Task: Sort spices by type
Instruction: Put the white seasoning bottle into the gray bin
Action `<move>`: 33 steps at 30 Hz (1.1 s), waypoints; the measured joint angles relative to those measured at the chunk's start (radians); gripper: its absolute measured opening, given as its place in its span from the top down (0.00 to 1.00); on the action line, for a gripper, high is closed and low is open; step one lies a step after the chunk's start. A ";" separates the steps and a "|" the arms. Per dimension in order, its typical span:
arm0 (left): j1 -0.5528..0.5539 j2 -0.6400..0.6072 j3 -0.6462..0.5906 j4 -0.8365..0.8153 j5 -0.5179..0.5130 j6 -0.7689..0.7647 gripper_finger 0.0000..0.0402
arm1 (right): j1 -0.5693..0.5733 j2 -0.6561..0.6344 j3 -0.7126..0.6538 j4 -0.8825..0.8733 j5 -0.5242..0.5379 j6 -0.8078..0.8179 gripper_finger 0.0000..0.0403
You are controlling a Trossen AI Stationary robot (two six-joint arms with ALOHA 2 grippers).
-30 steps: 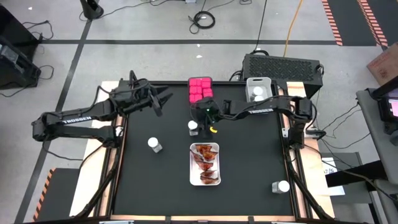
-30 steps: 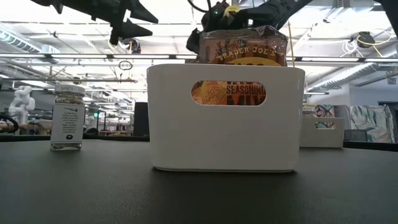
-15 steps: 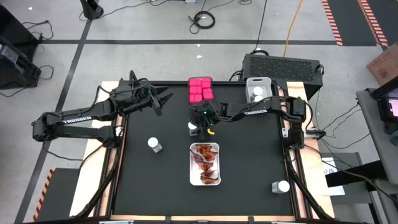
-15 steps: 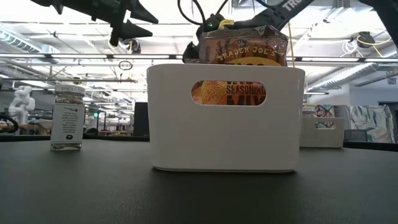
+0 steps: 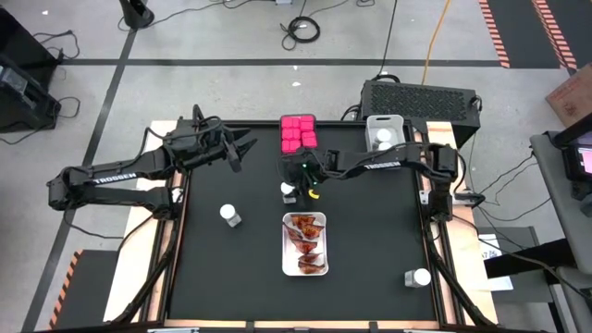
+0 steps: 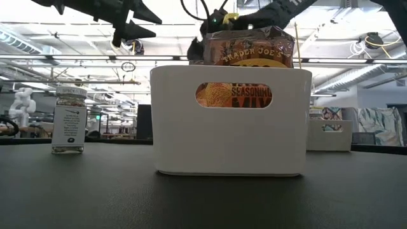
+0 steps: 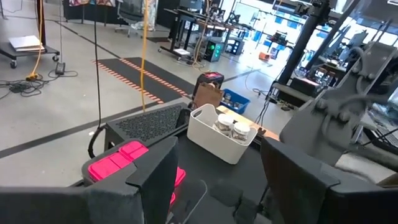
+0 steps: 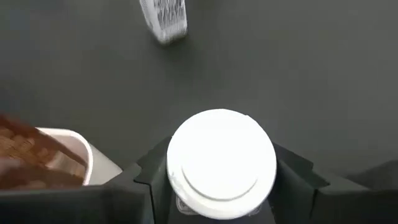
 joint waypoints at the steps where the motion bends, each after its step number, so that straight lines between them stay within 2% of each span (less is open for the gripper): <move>1: 0.000 0.004 0.001 0.002 0.000 0.000 0.43 | -0.003 -0.003 0.020 -0.025 -0.003 -0.003 0.54; 4: 0.000 0.011 0.002 -0.004 -0.001 0.000 0.43 | -0.019 -0.034 0.082 -0.135 -0.006 -0.024 0.54; 10: 0.000 0.042 0.003 0.009 -0.003 -0.027 0.43 | -0.103 -0.168 0.155 -0.357 -0.107 -0.088 0.54; 16: 0.000 0.052 0.002 0.009 -0.003 -0.027 0.43 | -0.254 -0.359 0.157 -0.451 -0.082 -0.108 0.54; 21: 0.000 0.052 0.002 0.036 -0.003 -0.027 0.43 | -0.401 -0.470 0.157 -0.565 0.081 -0.095 0.53; 26: 0.000 0.052 0.002 0.060 -0.010 -0.027 0.43 | -0.566 -0.496 0.156 -0.653 0.178 0.009 0.53; 33: 0.000 0.052 0.002 0.061 -0.017 -0.051 0.43 | -0.714 -0.495 0.011 -0.544 0.367 0.165 0.53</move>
